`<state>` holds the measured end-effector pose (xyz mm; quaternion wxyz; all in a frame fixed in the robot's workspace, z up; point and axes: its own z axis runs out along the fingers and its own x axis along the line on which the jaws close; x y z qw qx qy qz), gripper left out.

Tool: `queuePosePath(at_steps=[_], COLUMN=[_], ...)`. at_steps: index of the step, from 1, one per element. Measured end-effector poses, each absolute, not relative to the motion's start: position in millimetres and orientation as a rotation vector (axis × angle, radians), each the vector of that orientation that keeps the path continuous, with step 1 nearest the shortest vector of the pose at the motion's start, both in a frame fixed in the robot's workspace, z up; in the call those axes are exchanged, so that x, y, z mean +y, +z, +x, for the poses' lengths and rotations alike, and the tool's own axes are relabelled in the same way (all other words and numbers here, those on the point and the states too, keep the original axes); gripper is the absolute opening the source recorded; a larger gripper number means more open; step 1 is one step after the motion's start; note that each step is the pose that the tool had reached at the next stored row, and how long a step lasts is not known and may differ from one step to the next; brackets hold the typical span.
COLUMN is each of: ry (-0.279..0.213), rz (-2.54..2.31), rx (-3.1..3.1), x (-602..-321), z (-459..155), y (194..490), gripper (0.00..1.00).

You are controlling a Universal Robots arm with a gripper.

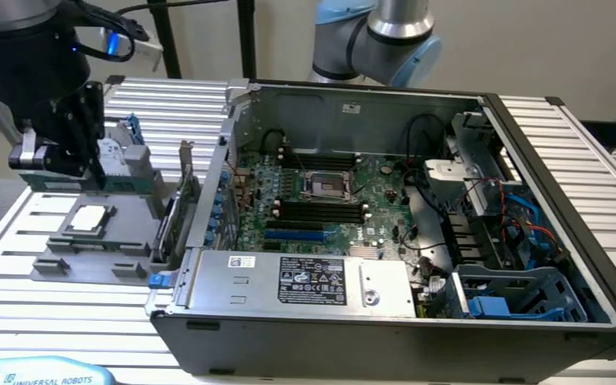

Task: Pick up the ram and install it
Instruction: 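Pick up the ram and move it above insertion slot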

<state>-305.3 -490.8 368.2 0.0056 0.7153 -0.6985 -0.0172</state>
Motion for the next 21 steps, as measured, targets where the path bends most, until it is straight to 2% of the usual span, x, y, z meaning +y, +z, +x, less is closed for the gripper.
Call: queuePosePath(at_steps=[10, 21], ry=[-0.08, -0.154], rz=[2.25, 2.282], rx=[-2.196, -2.225], x=[-491.3, -491.3], z=[-259.8, -209.8], y=[401.9, 407.5], gripper=[0.13, 0.13])
